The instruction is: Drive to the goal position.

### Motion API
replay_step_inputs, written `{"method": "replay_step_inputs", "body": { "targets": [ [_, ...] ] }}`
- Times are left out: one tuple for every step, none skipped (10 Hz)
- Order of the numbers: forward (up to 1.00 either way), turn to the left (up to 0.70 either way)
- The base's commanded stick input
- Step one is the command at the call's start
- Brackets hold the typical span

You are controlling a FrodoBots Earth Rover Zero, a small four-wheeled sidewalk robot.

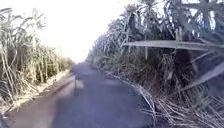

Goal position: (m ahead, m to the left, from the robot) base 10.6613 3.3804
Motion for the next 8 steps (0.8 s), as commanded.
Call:
{"method": "replay_step_inputs", "body": {
  "targets": [
    [0.70,0.35],
    [0.70,0.35],
    [0.70,0.35],
    [0.70,0.00],
    [0.70,0.00],
    [0.70,0.00],
    [0.70,0.00],
    [0.70,0.00]
  ]
}}
